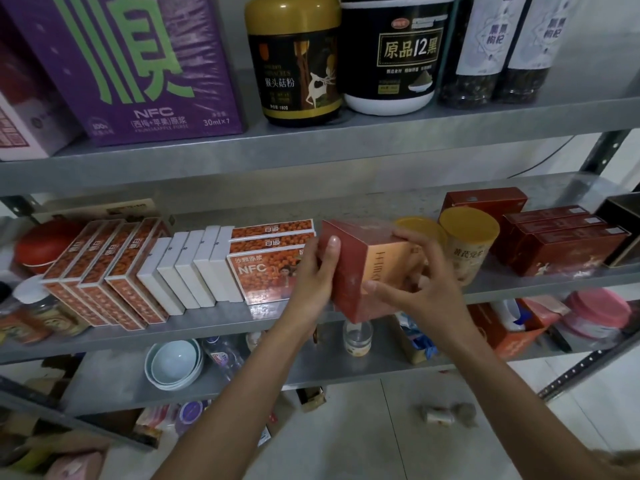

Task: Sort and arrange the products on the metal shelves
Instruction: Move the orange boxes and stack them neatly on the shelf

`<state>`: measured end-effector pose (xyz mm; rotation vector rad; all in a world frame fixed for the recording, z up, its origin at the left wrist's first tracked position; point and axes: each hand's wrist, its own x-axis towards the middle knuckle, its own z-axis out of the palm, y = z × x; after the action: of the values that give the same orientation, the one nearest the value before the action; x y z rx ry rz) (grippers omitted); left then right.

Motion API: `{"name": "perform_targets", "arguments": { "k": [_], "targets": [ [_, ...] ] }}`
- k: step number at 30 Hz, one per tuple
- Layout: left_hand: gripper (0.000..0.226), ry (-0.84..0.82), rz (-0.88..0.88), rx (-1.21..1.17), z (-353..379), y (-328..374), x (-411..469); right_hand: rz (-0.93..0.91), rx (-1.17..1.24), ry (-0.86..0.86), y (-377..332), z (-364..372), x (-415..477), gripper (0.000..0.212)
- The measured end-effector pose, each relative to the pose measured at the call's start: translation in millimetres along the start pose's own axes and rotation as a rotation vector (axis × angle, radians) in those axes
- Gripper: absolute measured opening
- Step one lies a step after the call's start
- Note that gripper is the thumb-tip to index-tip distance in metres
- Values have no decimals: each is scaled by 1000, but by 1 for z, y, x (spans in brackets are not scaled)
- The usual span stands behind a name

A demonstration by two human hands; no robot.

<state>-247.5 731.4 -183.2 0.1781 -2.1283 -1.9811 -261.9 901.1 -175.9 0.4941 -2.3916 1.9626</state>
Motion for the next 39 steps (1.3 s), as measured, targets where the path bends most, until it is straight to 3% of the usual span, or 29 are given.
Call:
{"name": "perform_targets", "arguments": {
  "k": [3, 6, 9, 14, 18, 21, 26, 32, 39],
  "targets": [
    [36, 53, -5, -22, 11, -1, 4, -51, -76, -79, 4, -8, 2, 89],
    [26, 70, 8, 10, 19, -5, 6, -74, -117, -136, 5, -12, 9, 94],
    [34, 52, 3, 11, 26, -8, 8, -75, -109, -104, 6, -13, 15, 93],
    [20, -33, 19, 65, 14, -5, 11, -51, -61, -34, 17, -11, 27, 85],
    [36, 77, 186, 398, -17, -7, 29, -79, -79, 55, 16, 3, 40, 84],
    [49, 232, 144, 785, -50, -16, 59, -152, -119, 128, 9, 18, 62, 85],
    [57, 52, 7, 1376, -76, -34, 93, -142, -265, 210, 12, 45, 102, 87],
    [57, 52, 33, 1425, -79, -43, 94, 100, -444, 265, 27, 72, 154, 101],
    [58, 42, 13, 1431, -77, -45, 95, 63, -576, 263, 48, 92, 187, 105]
  ]
}}
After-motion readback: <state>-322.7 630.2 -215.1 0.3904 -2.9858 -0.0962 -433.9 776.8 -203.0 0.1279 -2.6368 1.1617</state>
